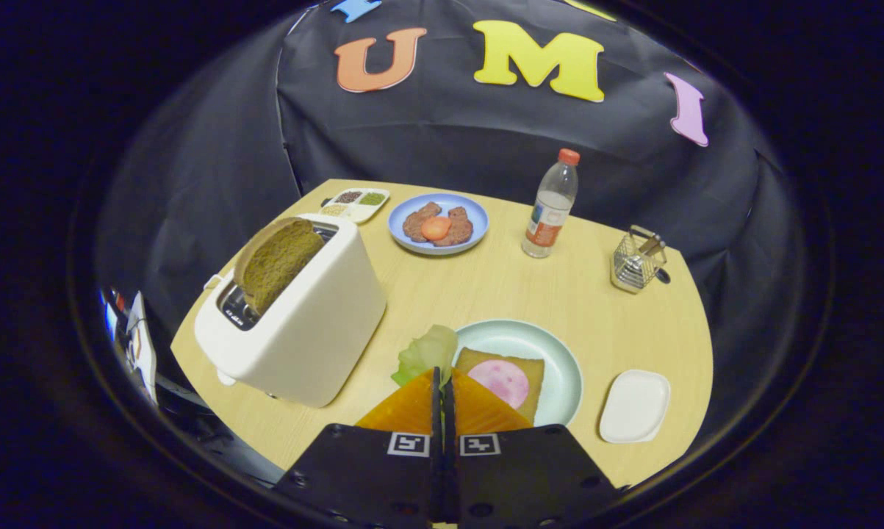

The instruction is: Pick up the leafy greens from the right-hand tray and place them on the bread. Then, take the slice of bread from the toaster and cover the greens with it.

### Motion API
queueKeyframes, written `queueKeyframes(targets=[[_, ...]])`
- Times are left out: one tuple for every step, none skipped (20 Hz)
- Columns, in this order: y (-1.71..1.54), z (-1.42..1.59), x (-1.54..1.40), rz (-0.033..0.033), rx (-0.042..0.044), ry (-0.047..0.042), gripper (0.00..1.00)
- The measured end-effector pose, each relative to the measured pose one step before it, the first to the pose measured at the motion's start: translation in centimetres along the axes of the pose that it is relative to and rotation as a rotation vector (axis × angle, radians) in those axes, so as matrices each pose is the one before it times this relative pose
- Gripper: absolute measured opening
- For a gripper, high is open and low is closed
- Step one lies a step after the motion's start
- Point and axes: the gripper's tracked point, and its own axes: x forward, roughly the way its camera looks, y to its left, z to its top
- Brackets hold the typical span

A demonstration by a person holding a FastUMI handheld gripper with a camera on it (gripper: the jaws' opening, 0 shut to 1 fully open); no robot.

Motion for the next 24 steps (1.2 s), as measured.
queueKeyframes(targets=[[-0.605,-0.181,0.897,-0.01675,0.00028,0.01310,0.01],[-0.841,-0.036,0.975,-0.01625,-0.00190,0.00821,0.01],[-0.628,-0.207,1.003,-0.01171,0.00252,0.01313,0.01],[-0.650,-0.183,0.974,-0.00863,0.00418,0.01528,0.01],[-0.866,-0.205,0.934,-0.01586,0.00378,0.01633,0.01],[-0.630,0.046,0.819,-0.01160,0.00206,0.01134,0.01],[-0.506,0.000,0.762,-0.00709,0.00112,0.00573,0.00],[-0.526,0.128,0.787,-0.00793,0.00025,0.00230,0.01],[-0.289,-0.032,0.703,-0.00329,-0.00231,0.00334,0.00],[-0.339,-0.139,0.764,-0.00745,-0.00775,0.01393,0.01],[-0.575,-0.270,0.682,-0.01743,-0.00417,0.01493,0.01],[-0.227,-0.252,0.502,-0.00394,0.00277,0.01269,0.01],[-0.284,-0.174,0.454,-0.00694,0.00561,0.00705,0.01],[-0.204,0.006,0.252,-0.00505,0.00911,-0.00272,0.01],[-0.251,-0.075,0.013,-0.00824,0.00654,-0.00029,0.03],[-0.287,-0.020,-0.104,-0.00820,0.00146,0.00271,0.06],[-0.037,-0.280,0.061,0.00133,0.00358,0.00663,0.07],[0.113,-0.031,-0.157,0.00268,0.00338,-0.00084,0.09],[-0.135,-0.229,-0.308,-0.00007,0.00345,-0.00088,0.14],[-0.049,-0.009,-0.597,0.00072,0.00218,-0.00470,0.21],[0.053,-0.022,-0.551,0.00412,-0.00151,-0.00919,0.22],[-0.005,0.026,-0.754,-0.00247,-0.00431,-0.01087,0.31],[-0.014,-0.077,-0.785,0.00146,-0.00307,-0.01125,0.32],[0.128,0.046,-0.816,0.00377,-0.00029,-0.01262,0.43]])
